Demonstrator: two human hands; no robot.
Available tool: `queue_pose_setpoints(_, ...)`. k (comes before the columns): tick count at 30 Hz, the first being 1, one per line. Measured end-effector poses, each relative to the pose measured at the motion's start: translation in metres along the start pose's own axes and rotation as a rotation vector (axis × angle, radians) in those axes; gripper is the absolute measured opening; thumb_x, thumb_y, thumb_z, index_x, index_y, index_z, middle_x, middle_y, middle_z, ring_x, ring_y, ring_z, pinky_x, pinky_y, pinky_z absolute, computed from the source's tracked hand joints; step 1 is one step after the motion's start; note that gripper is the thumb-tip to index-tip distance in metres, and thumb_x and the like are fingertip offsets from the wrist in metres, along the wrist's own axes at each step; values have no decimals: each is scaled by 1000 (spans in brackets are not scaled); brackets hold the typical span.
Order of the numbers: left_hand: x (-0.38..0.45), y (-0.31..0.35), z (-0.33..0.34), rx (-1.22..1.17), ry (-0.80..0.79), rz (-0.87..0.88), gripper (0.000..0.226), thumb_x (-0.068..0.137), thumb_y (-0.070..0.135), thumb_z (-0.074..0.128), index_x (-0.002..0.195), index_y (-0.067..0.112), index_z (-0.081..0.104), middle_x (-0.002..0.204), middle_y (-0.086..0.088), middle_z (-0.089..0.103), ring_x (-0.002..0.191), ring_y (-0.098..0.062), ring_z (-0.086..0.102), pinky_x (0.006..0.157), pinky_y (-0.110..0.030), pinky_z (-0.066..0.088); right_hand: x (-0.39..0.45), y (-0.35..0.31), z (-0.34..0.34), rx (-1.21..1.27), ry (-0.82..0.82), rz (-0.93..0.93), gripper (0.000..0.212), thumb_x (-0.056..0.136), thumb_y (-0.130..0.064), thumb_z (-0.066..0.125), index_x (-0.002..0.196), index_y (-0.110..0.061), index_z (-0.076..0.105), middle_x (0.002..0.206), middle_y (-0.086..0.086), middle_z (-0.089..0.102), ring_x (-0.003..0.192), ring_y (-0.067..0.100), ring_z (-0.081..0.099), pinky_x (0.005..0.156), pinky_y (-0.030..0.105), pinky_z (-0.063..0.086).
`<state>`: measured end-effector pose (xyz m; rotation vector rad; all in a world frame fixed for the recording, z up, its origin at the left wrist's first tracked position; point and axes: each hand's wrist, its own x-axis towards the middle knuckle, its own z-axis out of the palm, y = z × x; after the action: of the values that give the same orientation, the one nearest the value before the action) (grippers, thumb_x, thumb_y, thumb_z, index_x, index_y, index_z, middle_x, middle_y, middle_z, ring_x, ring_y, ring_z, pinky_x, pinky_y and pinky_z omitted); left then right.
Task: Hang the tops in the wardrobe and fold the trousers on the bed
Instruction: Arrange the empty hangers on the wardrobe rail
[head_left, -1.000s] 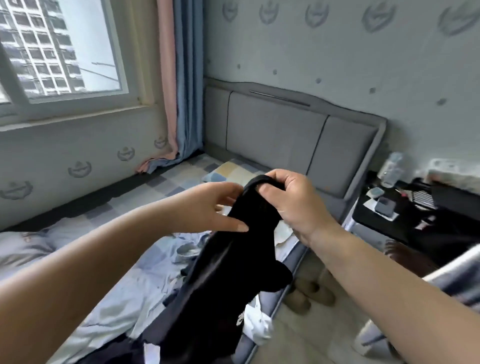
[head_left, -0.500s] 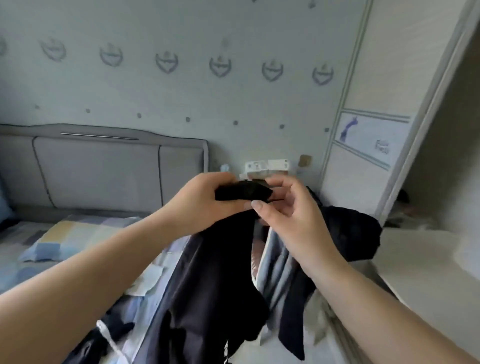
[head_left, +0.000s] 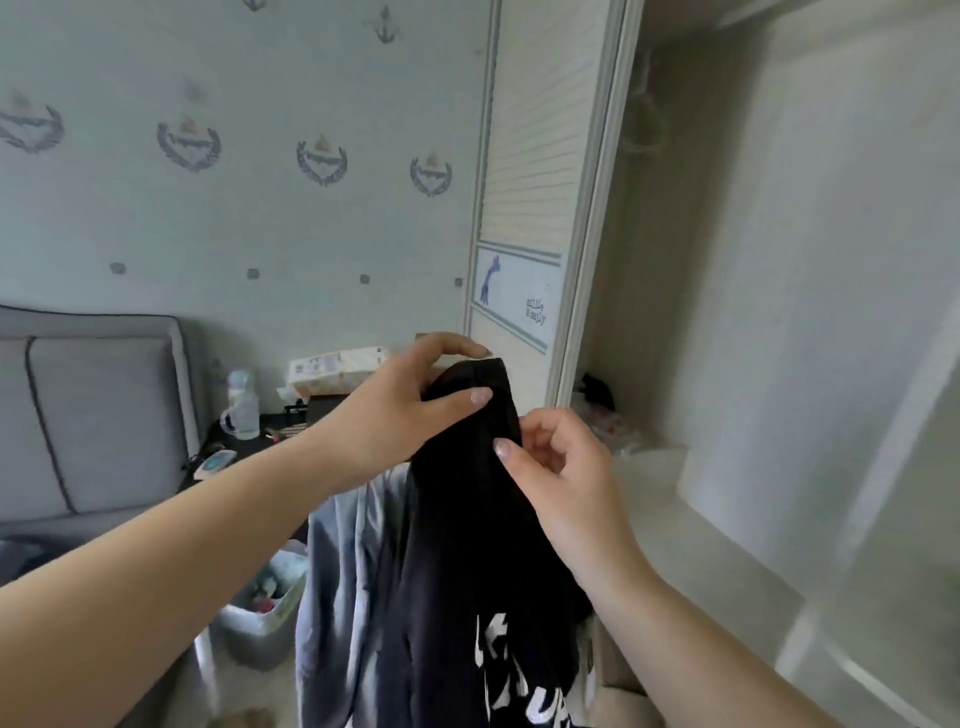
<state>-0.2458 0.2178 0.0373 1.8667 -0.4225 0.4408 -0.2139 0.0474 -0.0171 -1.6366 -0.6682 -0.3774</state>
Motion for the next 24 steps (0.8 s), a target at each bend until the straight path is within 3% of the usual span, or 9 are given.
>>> queue_pose_setpoints(2, 23, -5, 18, 7, -106, 20, 44, 91, 18, 62, 126, 43, 49, 94, 19, 70, 88, 1, 66, 73, -10, 49, 9, 11, -25, 26, -32, 47, 6, 84, -23, 69, 85, -25, 63, 72, -14, 64, 68, -1, 59, 65, 13, 46)
queue_pose_setpoints(4, 43, -6, 35, 23, -192, 47, 41, 92, 17, 60, 126, 40, 53, 111, 27, 65, 108, 6, 58, 84, -5, 43, 17, 21, -46, 71, -22, 90, 6, 86, -29, 65, 83, -24, 63, 75, -7, 62, 71, 6, 58, 69, 23, 49)
queue_pose_setpoints(7, 74, -12, 59, -19, -304, 38, 19, 93, 14, 60, 98, 30, 67, 94, 13, 71, 91, 0, 65, 77, -13, 50, 28, 32, -72, 129, 11, 134, 15, 81, -41, 57, 84, -27, 60, 83, 5, 57, 79, 18, 54, 79, 39, 47)
queue_pose_setpoints(11, 119, -26, 82, -106, -414, 54, 17, 84, 19, 70, 74, 30, 62, 73, 8, 64, 71, -5, 60, 64, -17, 49, 46, 47, -101, 133, 116, 151, 12, 82, -42, 54, 85, -33, 60, 83, -4, 60, 83, 14, 57, 84, 37, 47)
queue_pose_setpoints(15, 174, -45, 107, -239, -420, 40, 24, 71, 27, 75, 75, 18, 53, 67, 2, 61, 62, -10, 57, 55, -19, 45, 79, 67, -128, -23, 241, 111, 6, 91, -39, 53, 86, -37, 56, 81, -4, 58, 78, 12, 55, 79, 34, 46)
queue_pose_setpoints(19, 232, -64, 125, -441, -367, 28, 21, 70, 32, 72, 71, 21, 54, 75, -10, 60, 68, -22, 55, 59, -29, 41, 128, 79, -143, -167, 305, 31, 5, 86, -38, 53, 82, -36, 55, 77, -16, 61, 71, 1, 56, 70, 24, 43)
queue_pose_setpoints(24, 303, -74, 136, -661, -342, 83, 20, 77, 33, 65, 79, 16, 55, 91, -21, 54, 76, -25, 52, 66, -33, 44, 195, 86, -156, -241, 356, -55, 4, 81, -38, 56, 79, -35, 58, 114, -21, 65, 106, 1, 62, 88, 31, 48)
